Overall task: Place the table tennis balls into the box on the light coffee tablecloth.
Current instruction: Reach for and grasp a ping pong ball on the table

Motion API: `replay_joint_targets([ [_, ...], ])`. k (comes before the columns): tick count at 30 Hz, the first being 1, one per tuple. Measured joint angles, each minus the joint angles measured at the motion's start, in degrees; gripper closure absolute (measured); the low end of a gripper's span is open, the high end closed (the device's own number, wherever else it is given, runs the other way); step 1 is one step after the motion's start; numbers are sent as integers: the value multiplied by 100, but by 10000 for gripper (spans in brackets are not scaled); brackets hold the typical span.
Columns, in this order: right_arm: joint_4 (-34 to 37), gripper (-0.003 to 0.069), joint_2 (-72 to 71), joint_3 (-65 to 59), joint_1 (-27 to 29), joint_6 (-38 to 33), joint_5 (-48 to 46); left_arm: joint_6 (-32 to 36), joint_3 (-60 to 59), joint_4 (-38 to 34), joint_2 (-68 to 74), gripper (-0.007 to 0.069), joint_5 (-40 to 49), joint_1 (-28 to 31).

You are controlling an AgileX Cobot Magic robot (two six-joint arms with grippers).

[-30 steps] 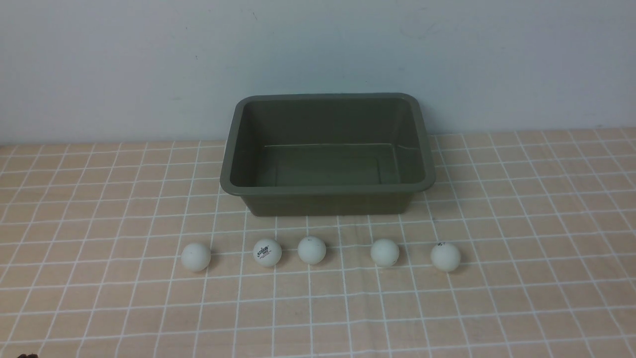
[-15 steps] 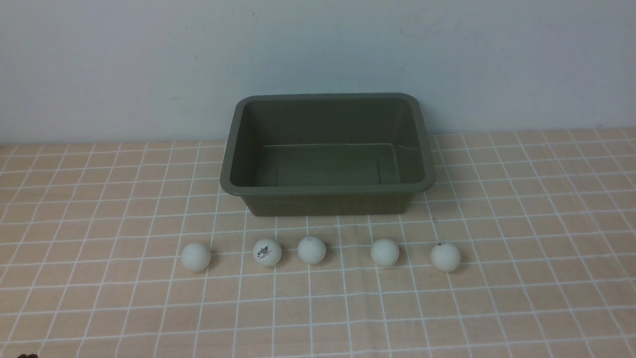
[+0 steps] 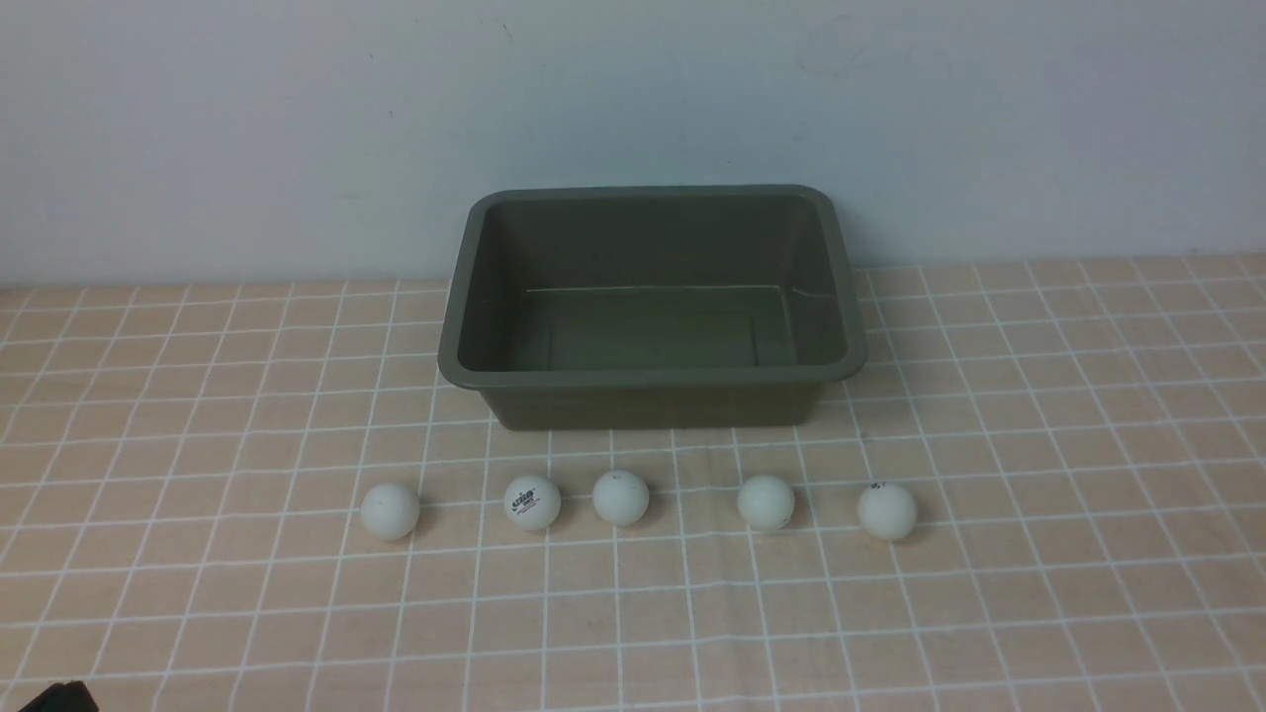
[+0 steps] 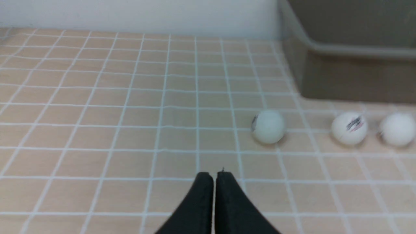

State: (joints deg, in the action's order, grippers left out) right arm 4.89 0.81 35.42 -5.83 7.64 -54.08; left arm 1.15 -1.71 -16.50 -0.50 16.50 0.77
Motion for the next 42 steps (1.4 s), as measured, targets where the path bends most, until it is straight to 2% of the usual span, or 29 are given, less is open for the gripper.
replay_joint_targets([
  [5,19,658,0,0,0,0,-5,-147,0,-1251,0,662,-417,0],
  [10,24,658,0,0,0,0,-105,-153,0,-1786,0,662,-542,0],
  [21,34,658,0,0,0,0,-415,-153,0,-1907,0,662,-549,0],
  [42,34,658,0,0,0,0,-426,-153,0,-1925,0,662,-543,0],
])
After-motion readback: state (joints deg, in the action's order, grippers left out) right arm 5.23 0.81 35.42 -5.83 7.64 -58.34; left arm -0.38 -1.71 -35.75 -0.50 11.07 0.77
